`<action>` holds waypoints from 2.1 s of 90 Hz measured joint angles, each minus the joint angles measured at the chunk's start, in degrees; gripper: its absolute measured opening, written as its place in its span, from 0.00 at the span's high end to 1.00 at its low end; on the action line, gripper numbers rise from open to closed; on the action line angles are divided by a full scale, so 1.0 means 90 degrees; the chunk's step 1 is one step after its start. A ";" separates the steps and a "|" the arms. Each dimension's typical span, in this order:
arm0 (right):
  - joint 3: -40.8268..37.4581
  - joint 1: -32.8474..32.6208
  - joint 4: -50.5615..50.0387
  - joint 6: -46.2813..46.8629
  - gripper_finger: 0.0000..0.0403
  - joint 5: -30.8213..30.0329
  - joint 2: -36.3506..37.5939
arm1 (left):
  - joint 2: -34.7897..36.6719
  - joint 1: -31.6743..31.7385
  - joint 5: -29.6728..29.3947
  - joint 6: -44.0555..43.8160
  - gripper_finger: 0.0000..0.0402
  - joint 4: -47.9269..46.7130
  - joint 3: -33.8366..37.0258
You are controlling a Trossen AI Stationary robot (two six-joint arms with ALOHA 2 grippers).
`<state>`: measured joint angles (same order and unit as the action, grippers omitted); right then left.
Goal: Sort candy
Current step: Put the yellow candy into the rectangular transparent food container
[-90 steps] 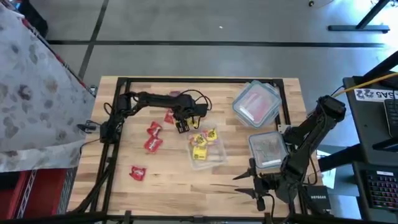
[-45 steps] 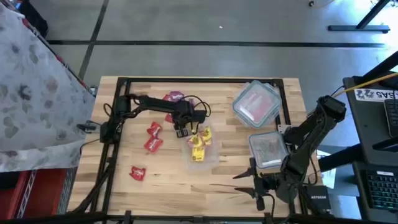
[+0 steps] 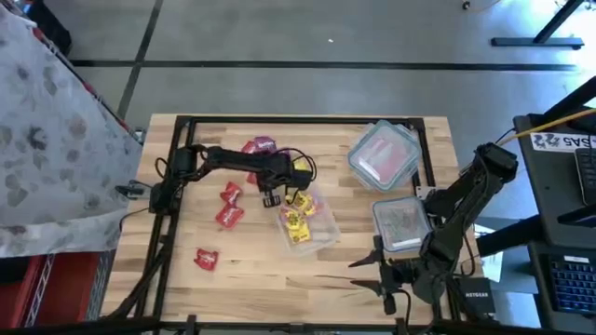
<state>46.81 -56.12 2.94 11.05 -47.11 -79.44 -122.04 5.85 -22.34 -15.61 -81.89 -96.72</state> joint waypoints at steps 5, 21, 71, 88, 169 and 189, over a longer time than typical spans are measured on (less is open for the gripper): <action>0.0000 0.0000 0.0001 0.0000 0.57 -0.0001 0.0001 | 0.0000 0.0000 -0.0014 -0.0112 0.98 -0.0265 -0.0189; 0.0000 0.0000 0.0000 -0.0007 0.57 -0.0002 0.0000 | 0.0002 -0.0069 -0.0042 -0.0671 0.98 -0.0919 -0.0966; 0.0000 0.0000 0.0013 -0.0024 0.57 -0.0002 0.0000 | 0.0026 -0.1266 0.0906 -0.2143 0.98 0.1746 -0.1953; 0.0000 0.0000 0.0022 -0.0024 0.57 -0.0001 0.0000 | -0.0017 -0.1421 0.0898 -0.2456 0.98 0.2613 -0.1329; 0.0000 0.0000 0.0002 -0.0044 0.57 0.0000 0.0000 | 0.0311 -0.0831 0.0280 -0.2479 0.77 0.1951 -0.1176; 0.0000 0.0000 0.0007 -0.0036 0.57 0.0000 0.0000 | 0.0419 -0.0545 -0.0264 -0.3067 0.82 -0.0048 -0.1221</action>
<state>46.81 -56.12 3.01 10.72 -47.11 -79.44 -118.27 0.94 -24.72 -43.21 -82.32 -107.71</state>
